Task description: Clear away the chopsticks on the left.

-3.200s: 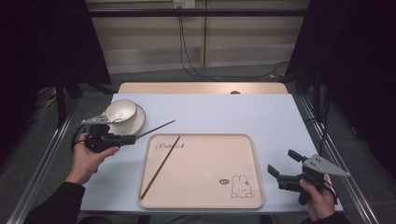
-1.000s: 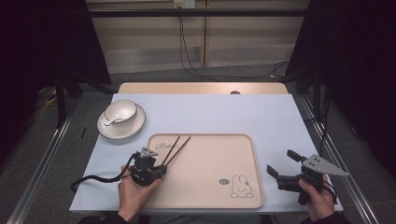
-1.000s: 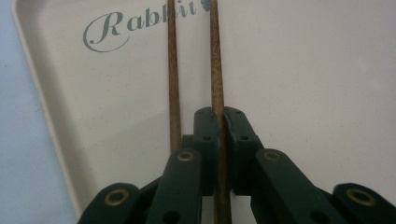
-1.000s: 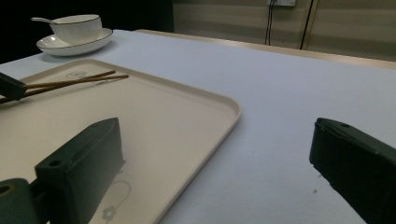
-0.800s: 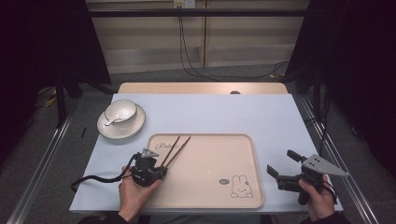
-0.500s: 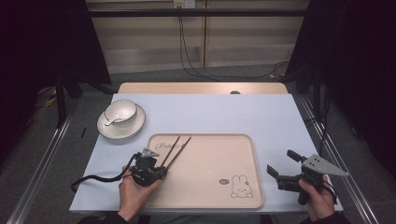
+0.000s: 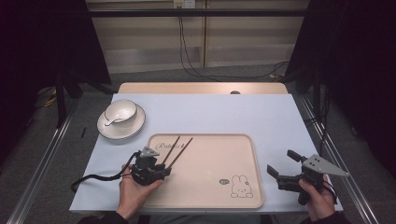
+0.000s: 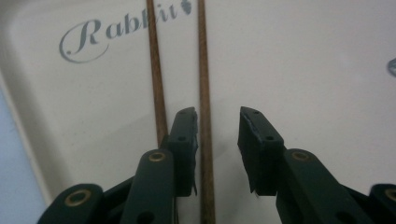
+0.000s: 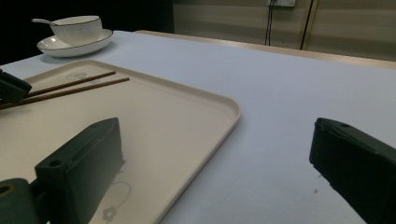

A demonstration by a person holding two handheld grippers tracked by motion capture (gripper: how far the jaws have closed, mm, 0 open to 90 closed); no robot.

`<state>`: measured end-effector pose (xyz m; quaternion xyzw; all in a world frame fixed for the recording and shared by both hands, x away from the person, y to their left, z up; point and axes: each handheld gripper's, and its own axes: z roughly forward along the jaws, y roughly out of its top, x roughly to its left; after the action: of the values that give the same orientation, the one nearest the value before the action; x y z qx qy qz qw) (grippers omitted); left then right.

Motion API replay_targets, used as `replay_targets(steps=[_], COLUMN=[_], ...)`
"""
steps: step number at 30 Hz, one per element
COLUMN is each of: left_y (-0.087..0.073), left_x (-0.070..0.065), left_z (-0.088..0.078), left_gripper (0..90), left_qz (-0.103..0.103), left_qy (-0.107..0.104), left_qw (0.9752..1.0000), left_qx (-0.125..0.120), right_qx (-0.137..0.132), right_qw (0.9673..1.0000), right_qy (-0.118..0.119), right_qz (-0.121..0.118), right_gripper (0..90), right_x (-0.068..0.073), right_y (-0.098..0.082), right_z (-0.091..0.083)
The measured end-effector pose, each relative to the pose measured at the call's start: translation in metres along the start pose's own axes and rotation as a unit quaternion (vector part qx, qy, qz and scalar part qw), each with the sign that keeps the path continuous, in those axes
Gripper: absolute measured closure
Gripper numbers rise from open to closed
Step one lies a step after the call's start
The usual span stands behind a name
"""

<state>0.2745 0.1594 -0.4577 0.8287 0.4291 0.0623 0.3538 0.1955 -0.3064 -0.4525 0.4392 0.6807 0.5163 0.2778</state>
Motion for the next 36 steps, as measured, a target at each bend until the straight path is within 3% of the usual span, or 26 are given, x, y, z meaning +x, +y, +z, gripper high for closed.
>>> replay_targets(steps=[3,6,11,16,20,21,22,23,24,25,30,33,34,35,36], left_y=[0.002,0.004,0.01,0.014,0.015,0.014,0.012,0.01,0.009,0.007,-0.004,-0.016,-0.019,-0.021,-0.023], left_x=[0.001,0.004,0.008,0.017,0.025,0.026,0.028,0.033,0.036,0.041,0.056,0.063,0.064,0.063,0.064], left_z=[-0.004,-0.008,-0.018,-0.034,-0.043,-0.046,-0.049,-0.053,-0.054,-0.058,-0.073,-0.079,-0.082,-0.083,-0.086], left_gripper=[59.3,44.1,21.2,11.3,5.1,4.0,3.5,3.5,3.4,2.9,2.3,2.0,2.3,1.9,1.9], left_qz=[0.015,0.031,0.07,0.092,0.103,0.118,0.127,0.123,0.113,0.099,0.09,0.084,0.086,0.086,0.093], left_qy=[0.001,0.003,-0.01,-0.001,0.01,0.013,0.006,-0.024,-0.046,-0.053,-0.019,0.008,0.032,0.043,0.055], left_qw=[0.9996,0.9989,0.9948,0.9907,0.9892,0.9873,0.9857,0.9843,0.9839,0.9843,0.9825,0.9795,0.9783,0.9774,0.9749], left_qx=[-0.023,-0.034,-0.073,-0.1,-0.104,-0.106,-0.111,-0.124,-0.131,-0.136,-0.162,-0.183,-0.186,-0.188,-0.195], right_qx=[0.0,-0.001,-0.002,-0.003,-0.003,-0.003,-0.003,-0.004,-0.003,-0.003,-0.004,-0.004,-0.004,-0.004,-0.005], right_qw=[1.0,1.0,1.0,1.0,1.0,1.0,1.0,1.0,1.0,1.0,1.0,1.0,1.0,1.0,1.0], right_qy=[0.0,0.002,0.0,0.0,0.0,-0.001,-0.001,-0.001,-0.001,-0.001,-0.001,-0.001,-0.001,0.0,-0.002], right_qz=[0.001,-0.001,0.0,-0.001,-0.001,-0.001,-0.001,0.0,0.0,-0.001,0.0,0.001,0.001,0.0,0.0], right_gripper=[2.4,2.4,2.4,2.4,2.4,2.4,2.4,2.4,2.4,2.4,2.4,2.4,2.4,2.4,2.4], right_x=[0.0,0.0,0.0,0.0,0.0,0.0,0.0,0.0,0.0,0.0,0.0,-0.001,0.0,-0.001,0.0], right_y=[0.0,0.0,0.0,0.0,0.0,0.0,0.0,0.0,0.0,0.0,0.0,0.0,0.0,0.0,0.0], right_z=[0.0,0.0,0.0,0.0,0.0,0.0,0.0,-0.001,0.0,0.0,0.0,0.0,0.0,0.0,0.0])
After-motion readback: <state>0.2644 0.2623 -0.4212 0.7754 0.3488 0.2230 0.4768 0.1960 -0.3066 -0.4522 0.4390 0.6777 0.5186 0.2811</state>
